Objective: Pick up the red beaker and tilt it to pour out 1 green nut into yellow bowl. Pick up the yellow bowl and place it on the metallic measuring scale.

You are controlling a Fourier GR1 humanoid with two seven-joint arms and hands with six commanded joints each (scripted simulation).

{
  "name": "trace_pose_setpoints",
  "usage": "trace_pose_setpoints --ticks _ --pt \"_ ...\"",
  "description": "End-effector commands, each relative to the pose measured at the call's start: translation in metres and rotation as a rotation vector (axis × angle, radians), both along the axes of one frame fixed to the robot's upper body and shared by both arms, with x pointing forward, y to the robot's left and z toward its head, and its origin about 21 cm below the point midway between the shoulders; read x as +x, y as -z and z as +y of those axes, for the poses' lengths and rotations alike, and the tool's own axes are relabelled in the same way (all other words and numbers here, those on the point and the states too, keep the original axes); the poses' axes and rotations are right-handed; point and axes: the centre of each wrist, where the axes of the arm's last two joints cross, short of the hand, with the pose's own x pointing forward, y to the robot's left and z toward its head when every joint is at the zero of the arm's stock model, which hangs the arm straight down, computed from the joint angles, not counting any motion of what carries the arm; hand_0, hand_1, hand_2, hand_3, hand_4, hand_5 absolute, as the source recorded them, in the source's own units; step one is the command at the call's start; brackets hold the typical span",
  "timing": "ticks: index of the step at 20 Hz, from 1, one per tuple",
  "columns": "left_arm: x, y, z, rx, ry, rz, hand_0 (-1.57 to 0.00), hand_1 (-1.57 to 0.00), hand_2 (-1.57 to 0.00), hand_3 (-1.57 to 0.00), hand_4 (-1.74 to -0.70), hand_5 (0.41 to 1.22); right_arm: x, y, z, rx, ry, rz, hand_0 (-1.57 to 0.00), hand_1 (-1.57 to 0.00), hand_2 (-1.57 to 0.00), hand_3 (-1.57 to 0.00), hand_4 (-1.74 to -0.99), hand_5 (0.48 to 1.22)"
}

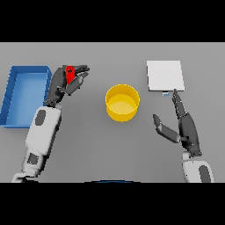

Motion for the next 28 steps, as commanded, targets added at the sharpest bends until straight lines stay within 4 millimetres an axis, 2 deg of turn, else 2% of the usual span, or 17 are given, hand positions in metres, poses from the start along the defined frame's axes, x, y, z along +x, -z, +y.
trace_pose_setpoints --ticks 1,5,8,11,16,21,22,25,28 --pt "0.001 -0.003 -0.002 0.021 0.006 0.001 -1.56 -1.56 -1.56 -1.55 -1.72 1.133 0.003 -0.002 -0.002 -0.005 0.013 -0.004 0.0 0.0 0.0 0.0 -1.219 0.659" --pt "0.005 -0.01 -0.008 0.123 0.033 -0.014 -1.56 -1.56 -1.56 -1.56 -1.73 1.138 0.003 -0.002 -0.005 -0.023 0.014 0.007 0.0 0.0 0.0 0.0 -1.213 0.662" --pt "0.011 -0.031 -0.011 0.308 0.082 -0.04 -1.56 -1.57 -1.57 -1.56 -1.73 1.124 0.001 -0.003 -0.003 -0.026 0.014 0.011 0.0 0.0 0.0 0.0 -1.199 0.658" --pt "0.016 -0.046 -0.022 0.523 0.136 -0.05 -1.57 -1.57 -1.57 -1.57 -1.74 1.125 -0.001 -0.003 -0.002 -0.022 0.011 0.022 0.0 0.0 0.0 0.0 -1.186 0.66" --pt "0.018 -0.065 -0.052 0.84 0.238 -0.101 -1.57 -1.57 -1.57 -1.57 -1.74 1.147 0.001 -0.001 -0.003 -0.009 0.003 0.042 0.0 0.0 0.0 0.0 -1.182 0.668" --pt "0.019 -0.074 -0.076 1.195 0.32 -0.157 -1.57 -1.57 -1.57 -1.57 -1.74 1.197 0.0 -0.004 -0.001 -0.002 0.011 0.034 0.0 0.0 0.0 0.0 -1.187 0.676" --pt "0.02 -0.074 -0.081 1.268 0.346 -0.158 -1.57 -1.57 -1.57 -1.57 -1.69 1.202 -0.001 -0.003 -0.001 -0.003 0.012 0.04 0.0 0.0 0.0 0.0 -1.191 0.675" --pt "0.028 -0.086 -0.094 1.451 0.404 -0.205 -1.57 -1.57 -1.57 -1.38 -1.71 1.211 0.0 -0.006 0.0 0.028 0.012 0.044 0.0 0.0 0.0 0.0 -1.195 0.671" --pt "0.029 -0.088 -0.106 1.607 0.478 -0.236 -1.57 -1.57 -1.57 -1.33 -1.72 1.216 0.0 -0.002 0.003 0.061 0.011 0.068 0.0 0.0 0.0 0.0 -1.202 0.651"
